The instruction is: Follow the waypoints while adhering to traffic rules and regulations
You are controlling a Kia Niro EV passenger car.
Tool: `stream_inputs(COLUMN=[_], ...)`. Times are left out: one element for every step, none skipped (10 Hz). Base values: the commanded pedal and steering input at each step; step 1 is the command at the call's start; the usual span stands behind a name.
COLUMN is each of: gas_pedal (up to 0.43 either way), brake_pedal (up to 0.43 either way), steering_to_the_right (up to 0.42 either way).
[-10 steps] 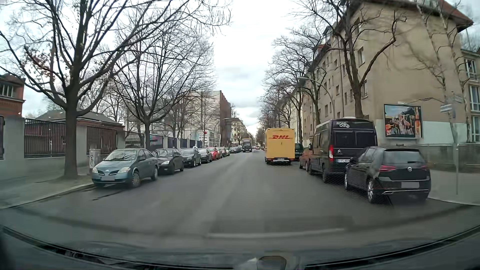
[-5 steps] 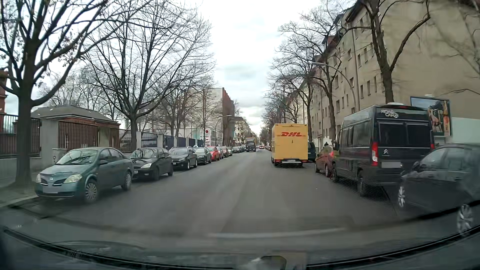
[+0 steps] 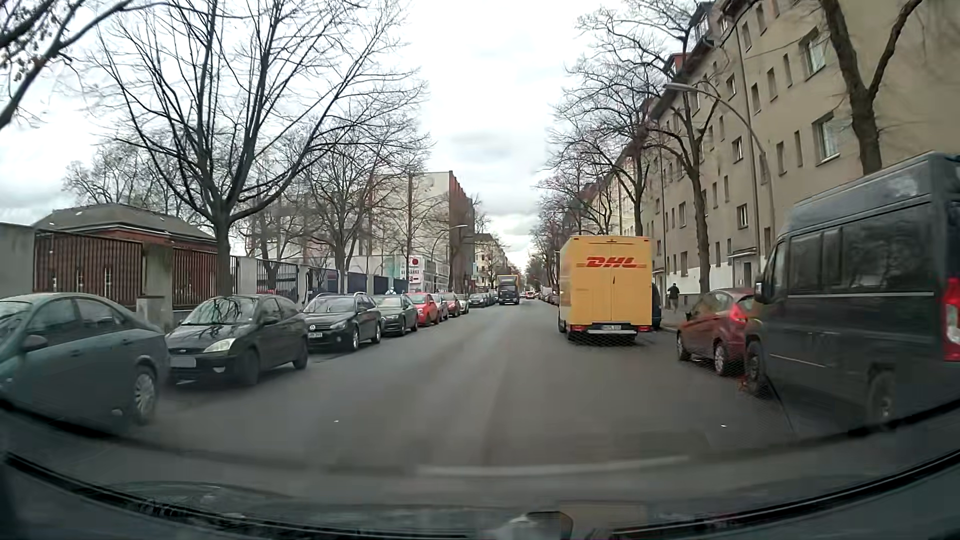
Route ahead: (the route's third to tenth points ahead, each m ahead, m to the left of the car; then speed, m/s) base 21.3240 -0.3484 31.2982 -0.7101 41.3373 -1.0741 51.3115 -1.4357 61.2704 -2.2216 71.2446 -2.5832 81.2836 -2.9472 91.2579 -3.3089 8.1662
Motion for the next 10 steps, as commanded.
stream_inputs(gas_pedal=[0.079, 0.079, 0.079, 0.067, 0.059, 0.047, 0.039, 0.039, 0.039, 0.039], brake_pedal=[0.012, 0.012, 0.012, 0.012, 0.012, 0.012, 0.012, 0.012, 0.012, 0.018], steering_to_the_right=[-0.006, -0.005, -0.004, -0.002, 0.000, 0.003, 0.005, 0.005, 0.005, 0.005])
